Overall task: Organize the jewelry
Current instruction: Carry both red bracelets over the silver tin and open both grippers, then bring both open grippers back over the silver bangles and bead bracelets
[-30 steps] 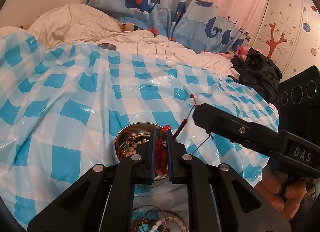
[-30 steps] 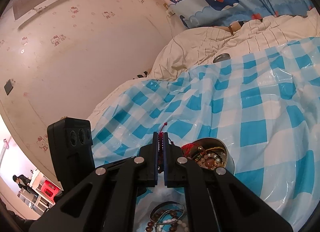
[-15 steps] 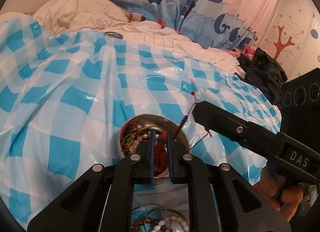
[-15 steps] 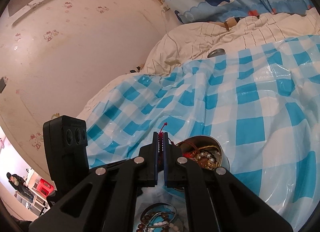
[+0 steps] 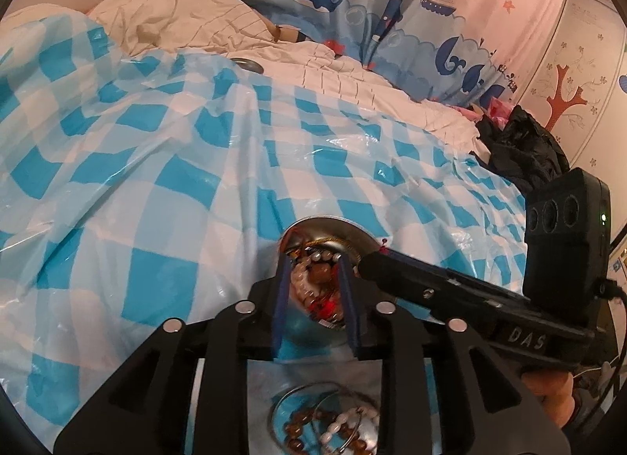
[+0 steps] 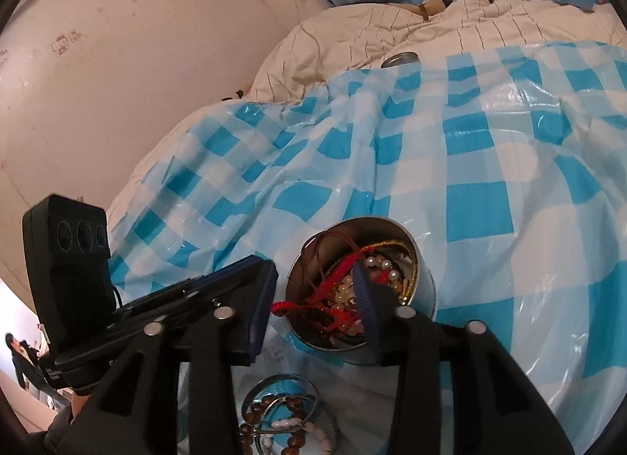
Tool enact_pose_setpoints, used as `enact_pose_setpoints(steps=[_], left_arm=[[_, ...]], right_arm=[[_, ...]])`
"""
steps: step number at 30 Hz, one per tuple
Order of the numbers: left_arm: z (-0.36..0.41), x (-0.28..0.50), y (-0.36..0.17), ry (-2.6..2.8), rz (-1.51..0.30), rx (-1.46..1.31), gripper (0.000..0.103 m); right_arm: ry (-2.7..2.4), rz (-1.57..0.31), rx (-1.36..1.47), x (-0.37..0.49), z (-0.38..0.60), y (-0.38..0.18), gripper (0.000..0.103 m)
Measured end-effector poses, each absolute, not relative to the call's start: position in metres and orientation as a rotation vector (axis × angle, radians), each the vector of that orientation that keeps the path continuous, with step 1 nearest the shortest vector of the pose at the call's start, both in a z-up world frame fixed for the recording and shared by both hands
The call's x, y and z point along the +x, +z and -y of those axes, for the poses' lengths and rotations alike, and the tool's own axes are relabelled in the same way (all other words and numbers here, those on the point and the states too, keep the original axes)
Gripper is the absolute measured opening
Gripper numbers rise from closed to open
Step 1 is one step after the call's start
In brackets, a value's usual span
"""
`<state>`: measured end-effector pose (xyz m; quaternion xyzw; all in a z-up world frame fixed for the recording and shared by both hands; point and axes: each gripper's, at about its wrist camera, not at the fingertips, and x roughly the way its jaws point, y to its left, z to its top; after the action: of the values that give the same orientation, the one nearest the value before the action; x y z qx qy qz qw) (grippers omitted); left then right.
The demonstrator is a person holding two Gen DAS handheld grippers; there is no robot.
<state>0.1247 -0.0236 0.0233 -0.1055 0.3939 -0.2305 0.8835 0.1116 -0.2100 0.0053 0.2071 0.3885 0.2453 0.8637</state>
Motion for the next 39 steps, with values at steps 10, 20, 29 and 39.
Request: enact_pose_setpoints(steps=[10,20,29,39], left_arm=[[0.001,0.096,0.016,-0.472,-0.853,-0.134,0.033],[0.015,0.074,0.005,-0.477,-0.861,0.04,0.041],[0.015,0.069,-0.005,-0.458,-0.891,0.112,0.043],[0.011,0.069,-0.009,-0.453,-0.911,0.09,0.048]], right_arm=[[0.465,-0.814,0.401,0.095,0.211,0.014,0.046],[0.4,-0.883,0.352,0.05,0.223,0.007,0.054],[0.412,-0.993,0.242,0.033,0.202,-0.017,0.055],[0.384,-0.941,0.372,0.058,0.213,-0.021,0.061]])
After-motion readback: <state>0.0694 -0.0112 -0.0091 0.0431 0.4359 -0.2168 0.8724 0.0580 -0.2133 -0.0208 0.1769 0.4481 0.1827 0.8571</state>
